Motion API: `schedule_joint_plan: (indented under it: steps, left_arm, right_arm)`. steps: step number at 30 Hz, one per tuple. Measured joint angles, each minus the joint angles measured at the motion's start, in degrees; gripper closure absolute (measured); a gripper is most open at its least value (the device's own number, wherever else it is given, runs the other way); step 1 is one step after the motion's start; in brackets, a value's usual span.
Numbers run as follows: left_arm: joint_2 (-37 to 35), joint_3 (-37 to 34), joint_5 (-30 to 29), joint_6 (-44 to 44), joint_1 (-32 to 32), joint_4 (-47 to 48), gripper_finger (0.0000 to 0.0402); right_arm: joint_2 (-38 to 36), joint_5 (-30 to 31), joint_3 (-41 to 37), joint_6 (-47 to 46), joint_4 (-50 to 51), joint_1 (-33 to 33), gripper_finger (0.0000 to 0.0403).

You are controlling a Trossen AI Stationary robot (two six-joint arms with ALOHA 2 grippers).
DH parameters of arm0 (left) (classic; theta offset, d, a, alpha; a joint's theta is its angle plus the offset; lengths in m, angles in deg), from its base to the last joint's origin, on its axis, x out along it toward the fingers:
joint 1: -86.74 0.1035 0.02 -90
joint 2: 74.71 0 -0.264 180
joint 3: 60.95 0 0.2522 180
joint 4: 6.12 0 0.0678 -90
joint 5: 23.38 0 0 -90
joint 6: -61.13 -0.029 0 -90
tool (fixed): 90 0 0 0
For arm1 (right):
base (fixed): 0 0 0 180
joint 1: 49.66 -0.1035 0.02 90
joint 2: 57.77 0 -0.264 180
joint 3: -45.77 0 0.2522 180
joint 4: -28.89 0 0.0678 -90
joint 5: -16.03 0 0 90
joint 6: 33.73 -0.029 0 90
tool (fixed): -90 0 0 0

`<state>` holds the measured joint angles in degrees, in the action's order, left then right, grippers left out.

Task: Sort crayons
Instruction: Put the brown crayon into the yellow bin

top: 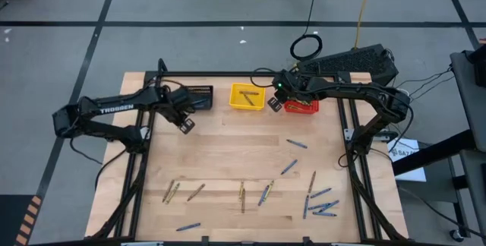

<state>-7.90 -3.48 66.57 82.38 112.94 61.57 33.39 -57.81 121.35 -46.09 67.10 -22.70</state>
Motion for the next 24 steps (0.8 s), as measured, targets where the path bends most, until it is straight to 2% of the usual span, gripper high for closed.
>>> schedule_joint_plan:
  steps: [4, 11, 24]
  left_arm:
    - [0.0, 0.0, 0.0, -1.2, 1.3, -0.3, 0.0401]
    - [0.9, 0.0, 1.5, -3.3, 2.0, -7.1, 0.0401]
    - [9.1, 0.8, 5.4, -6.0, 2.0, -16.5, 0.0401]
  right_arm:
    - [0.0, 0.0, 0.0, 0.0, 1.2, 0.0, 0.0316]
    - [0.0, 0.0, 0.0, 0.0, 2.1, 0.0, 0.0316]
    - [0.0, 0.0, 0.0, -0.6, 6.0, 0.0, 0.0316]
